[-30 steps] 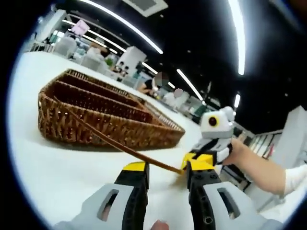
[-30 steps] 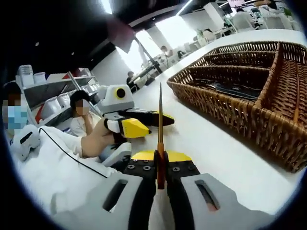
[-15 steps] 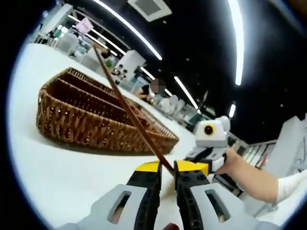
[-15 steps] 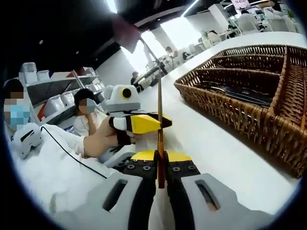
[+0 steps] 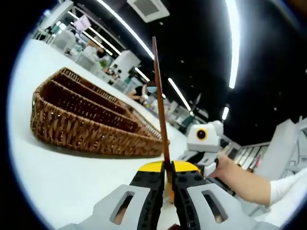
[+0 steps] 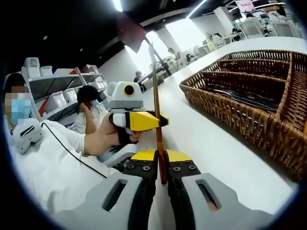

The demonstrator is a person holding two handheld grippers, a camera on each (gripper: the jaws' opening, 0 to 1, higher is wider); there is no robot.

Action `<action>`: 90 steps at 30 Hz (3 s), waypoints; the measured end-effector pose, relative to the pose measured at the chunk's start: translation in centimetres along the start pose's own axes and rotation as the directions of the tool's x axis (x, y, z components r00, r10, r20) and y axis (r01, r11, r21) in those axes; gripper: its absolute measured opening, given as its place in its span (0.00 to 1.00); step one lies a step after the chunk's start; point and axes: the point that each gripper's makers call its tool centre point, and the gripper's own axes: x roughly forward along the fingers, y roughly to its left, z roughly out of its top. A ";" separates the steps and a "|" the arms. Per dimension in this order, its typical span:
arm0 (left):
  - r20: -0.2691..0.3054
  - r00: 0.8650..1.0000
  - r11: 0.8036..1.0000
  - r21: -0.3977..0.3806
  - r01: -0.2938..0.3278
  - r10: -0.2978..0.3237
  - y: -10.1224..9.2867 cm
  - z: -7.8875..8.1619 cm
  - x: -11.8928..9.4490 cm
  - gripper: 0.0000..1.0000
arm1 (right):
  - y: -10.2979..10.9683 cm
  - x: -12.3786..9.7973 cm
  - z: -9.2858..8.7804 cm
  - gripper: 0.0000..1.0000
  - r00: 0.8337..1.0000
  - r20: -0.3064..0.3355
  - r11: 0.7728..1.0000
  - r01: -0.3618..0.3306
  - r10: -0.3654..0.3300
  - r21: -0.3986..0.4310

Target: Arrange the knives, forks, and spoons in their matching storage slots by inserting each utensil handle-first until every utensil is classified and aligned in the correct compartment

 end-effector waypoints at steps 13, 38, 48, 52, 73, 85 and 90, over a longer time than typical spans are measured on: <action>-0.024 0.999 0.998 0.056 0.028 -0.027 -1.2 0.4 0.2 0.03 | 0.3 -0.2 0.1 0.07 1.000 -0.014 0.997 0.008 -0.009 -0.078; -0.056 0.998 0.992 0.114 0.045 -0.039 -2.3 0.4 0.0 0.03 | 0.9 0.4 -1.0 0.09 0.999 -0.047 0.997 -0.009 0.006 -0.081; -0.065 0.997 0.991 0.118 0.055 -0.048 -2.7 0.3 0.2 0.03 | 1.3 0.4 -1.3 0.08 0.998 -0.060 0.997 -0.034 0.029 -0.070; -0.069 0.996 0.992 0.116 0.055 -0.048 -2.7 0.3 0.2 0.03 | 1.2 0.3 -1.3 0.07 0.998 -0.057 0.997 -0.035 0.031 -0.072; -0.052 0.998 0.987 0.159 0.031 -0.023 -2.2 0.7 0.4 0.07 | 1.5 0.7 -1.2 0.05 0.999 -0.029 0.999 -0.029 0.029 -0.025; -0.059 0.998 0.972 0.232 0.021 -0.007 -2.3 0.4 0.7 0.20 | 0.8 0.2 -1.1 0.05 1.000 -0.025 1.000 -0.002 0.002 0.021; -0.061 0.998 0.957 0.288 0.007 0.011 -2.2 0.4 0.8 0.26 | 0.7 0.0 -1.1 0.05 1.000 -0.030 1.000 0.006 -0.005 0.029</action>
